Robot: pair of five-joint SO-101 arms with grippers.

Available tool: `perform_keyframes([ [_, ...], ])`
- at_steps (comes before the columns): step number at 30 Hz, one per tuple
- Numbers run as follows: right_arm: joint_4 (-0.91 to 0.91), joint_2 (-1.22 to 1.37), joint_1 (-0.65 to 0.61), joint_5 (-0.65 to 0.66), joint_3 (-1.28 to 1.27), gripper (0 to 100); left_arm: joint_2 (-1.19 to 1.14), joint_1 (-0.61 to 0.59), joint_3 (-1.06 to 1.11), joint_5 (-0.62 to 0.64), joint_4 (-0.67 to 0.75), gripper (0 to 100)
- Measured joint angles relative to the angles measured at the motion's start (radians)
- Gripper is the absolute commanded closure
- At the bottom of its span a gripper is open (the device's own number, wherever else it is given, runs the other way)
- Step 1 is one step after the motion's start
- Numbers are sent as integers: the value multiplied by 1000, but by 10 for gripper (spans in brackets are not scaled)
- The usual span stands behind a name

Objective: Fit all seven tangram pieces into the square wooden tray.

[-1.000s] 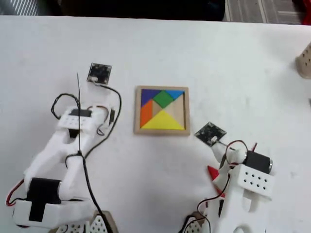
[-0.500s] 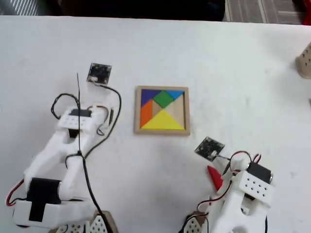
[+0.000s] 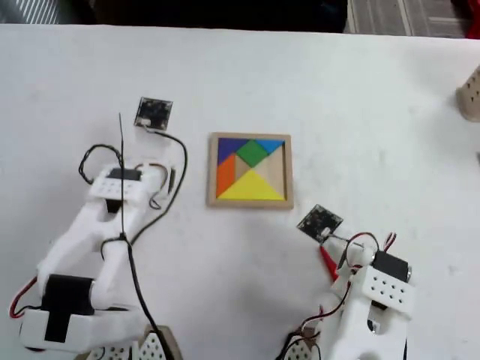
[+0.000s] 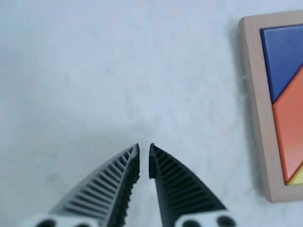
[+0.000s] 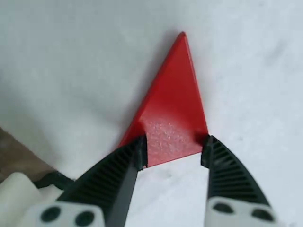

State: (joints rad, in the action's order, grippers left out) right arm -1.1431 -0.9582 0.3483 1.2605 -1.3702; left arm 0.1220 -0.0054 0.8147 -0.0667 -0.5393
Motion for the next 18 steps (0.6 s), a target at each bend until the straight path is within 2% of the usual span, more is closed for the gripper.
perform_keyframes([
  [10,12,17,-34,-160,69,804,0,0,0,0,0,940],
  [15,-173,17,-34,-173,158,807,0,0,0,0,0,940],
  [18,-244,17,-38,-106,173,807,0,0,0,0,0,940],
])
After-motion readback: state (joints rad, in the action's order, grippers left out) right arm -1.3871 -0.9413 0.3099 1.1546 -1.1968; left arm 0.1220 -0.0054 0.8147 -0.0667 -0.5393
